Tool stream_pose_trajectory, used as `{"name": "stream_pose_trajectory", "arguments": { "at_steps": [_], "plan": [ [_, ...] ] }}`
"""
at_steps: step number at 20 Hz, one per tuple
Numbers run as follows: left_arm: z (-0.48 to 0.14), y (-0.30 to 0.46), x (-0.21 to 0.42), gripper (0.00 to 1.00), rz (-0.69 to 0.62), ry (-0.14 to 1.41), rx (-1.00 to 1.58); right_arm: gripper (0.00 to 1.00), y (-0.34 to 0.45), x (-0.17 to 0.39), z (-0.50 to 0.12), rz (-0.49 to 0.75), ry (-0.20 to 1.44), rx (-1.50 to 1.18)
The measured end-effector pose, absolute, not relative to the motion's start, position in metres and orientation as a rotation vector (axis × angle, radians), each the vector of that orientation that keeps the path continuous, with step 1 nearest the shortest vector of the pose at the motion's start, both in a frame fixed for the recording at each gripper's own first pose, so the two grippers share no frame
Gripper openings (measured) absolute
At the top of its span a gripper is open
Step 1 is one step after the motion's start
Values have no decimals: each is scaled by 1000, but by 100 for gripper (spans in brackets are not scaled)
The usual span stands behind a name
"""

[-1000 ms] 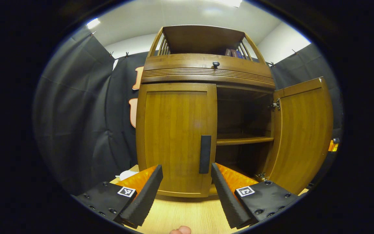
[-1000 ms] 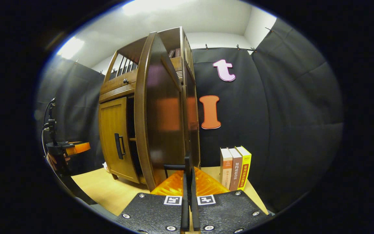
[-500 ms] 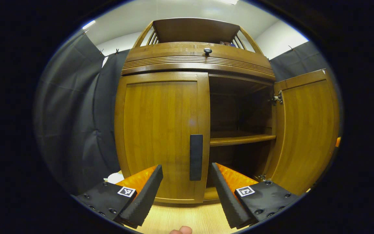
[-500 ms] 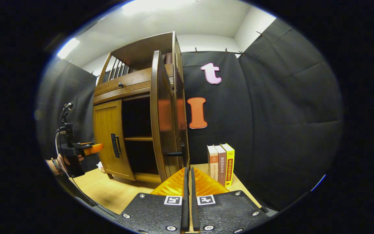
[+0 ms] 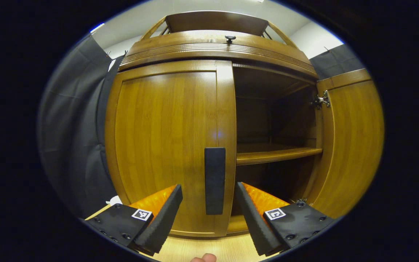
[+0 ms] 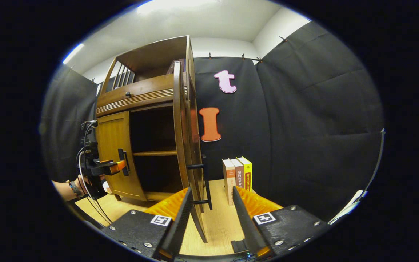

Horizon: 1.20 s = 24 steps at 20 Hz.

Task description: Open the right door of the double-door shoe cabinet with the right hand, and open the left door with the left hand.

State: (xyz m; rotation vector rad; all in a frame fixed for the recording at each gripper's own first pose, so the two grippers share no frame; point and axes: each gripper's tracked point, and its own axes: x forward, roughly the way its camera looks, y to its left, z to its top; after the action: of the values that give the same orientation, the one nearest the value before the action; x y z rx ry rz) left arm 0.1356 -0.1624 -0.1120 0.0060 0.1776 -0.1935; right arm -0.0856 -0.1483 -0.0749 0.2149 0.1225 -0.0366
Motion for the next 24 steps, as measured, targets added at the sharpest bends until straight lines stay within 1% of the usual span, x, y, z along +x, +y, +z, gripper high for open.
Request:
{"name": "stream_pose_trajectory", "arguments": {
  "at_steps": [1,2,4,6,7,12,16,19,22,24],
  "plan": [
    [-115,-166,140,94,-197,182,0,80,-142,-87,-72,-21,117,240],
    [-117,-165,146,94,-186,178,10,87,-138,-88,-71,-17,111,254],
    [-120,-162,159,94,-165,172,36,92,-139,-90,-77,-16,123,259],
    [-128,-164,169,94,-170,192,48,93,-139,-92,-80,-18,133,259],
    [-132,-163,173,94,-165,201,57,87,-138,-93,-79,-20,131,265],
    [-132,-169,177,94,-210,197,33,87,-138,-90,-84,-35,140,265],
    [-132,-186,176,64,-257,177,32,87,-136,-83,-75,-23,121,277],
    [-131,-175,177,42,-243,185,14,87,-134,-80,-75,-23,122,273],
    [-134,-174,177,33,-237,194,17,87,-133,-80,-75,-21,126,275],
    [-133,-176,177,30,-230,192,25,87,-132,-82,-75,-24,126,278]
  ]
}}
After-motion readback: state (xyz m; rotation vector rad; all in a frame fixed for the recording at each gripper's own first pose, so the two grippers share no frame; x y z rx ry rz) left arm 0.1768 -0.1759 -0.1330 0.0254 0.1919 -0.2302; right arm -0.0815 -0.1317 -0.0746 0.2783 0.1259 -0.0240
